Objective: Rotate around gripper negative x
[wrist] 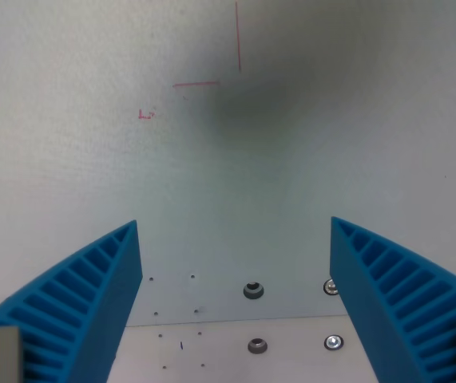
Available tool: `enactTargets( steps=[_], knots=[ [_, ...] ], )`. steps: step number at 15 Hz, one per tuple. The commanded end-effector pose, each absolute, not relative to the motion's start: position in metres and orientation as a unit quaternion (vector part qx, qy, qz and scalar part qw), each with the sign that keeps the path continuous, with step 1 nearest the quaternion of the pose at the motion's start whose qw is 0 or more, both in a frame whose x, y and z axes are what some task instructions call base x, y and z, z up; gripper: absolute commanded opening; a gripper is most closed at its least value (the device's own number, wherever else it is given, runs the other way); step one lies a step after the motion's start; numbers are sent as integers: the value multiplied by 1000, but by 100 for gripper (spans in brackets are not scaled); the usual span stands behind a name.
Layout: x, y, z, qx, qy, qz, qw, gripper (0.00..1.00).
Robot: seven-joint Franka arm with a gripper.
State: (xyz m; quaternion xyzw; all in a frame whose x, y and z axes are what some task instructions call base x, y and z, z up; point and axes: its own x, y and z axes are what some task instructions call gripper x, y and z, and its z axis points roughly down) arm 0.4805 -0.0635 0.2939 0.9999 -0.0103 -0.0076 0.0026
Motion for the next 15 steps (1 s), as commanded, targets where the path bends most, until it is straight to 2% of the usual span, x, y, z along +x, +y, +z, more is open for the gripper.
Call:
enactTargets(
  steps=[1,15],
  knots=[
    [481,-64,295,1000,-10,-6,8,100],
    [481,-64,295,996,-10,-7,90,100]
  ],
)
